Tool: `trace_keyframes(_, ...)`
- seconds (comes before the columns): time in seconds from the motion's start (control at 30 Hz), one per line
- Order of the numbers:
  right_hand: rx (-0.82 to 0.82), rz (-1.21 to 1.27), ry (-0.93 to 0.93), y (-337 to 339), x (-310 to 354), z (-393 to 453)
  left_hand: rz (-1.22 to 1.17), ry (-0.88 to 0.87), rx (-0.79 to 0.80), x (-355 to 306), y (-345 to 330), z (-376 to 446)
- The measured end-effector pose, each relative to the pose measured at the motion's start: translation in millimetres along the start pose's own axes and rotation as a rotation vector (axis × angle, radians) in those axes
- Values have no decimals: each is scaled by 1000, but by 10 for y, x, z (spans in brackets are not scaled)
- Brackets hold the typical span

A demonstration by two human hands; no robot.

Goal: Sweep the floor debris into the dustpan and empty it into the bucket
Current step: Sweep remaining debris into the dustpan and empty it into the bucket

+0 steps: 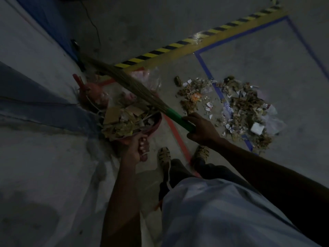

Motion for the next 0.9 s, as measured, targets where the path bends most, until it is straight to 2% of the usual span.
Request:
trace_keyframes(0.23,-13,-10,-37,-92,194,196,-235,16,-82,-229,272,498)
trace_keyframes(0.43,-66,29,-84,-37,157,171,-160,-52,-238,-464,410,828)
trace_keyframes(0.57,-98,31,-115,61,44,124,-154,24,-206,-542,305,908)
trace_keyframes(0.73,-103,1,-125,262,-79,127,-52,-14,-262,-532,286,816)
trace_keyframes(0.9,-138,-18,-184,444,-236,216,-208,59,-128,-509,69,751)
Point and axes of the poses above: each hand's wrist, its own z-axis towards the middle knuckle, its own y-axis out of the back of the hand, x = y × z, the point moved 7 cm from there along z, towards the middle knuckle, and after that the axes turned 1 degree about -z, right-handed, at the moved point
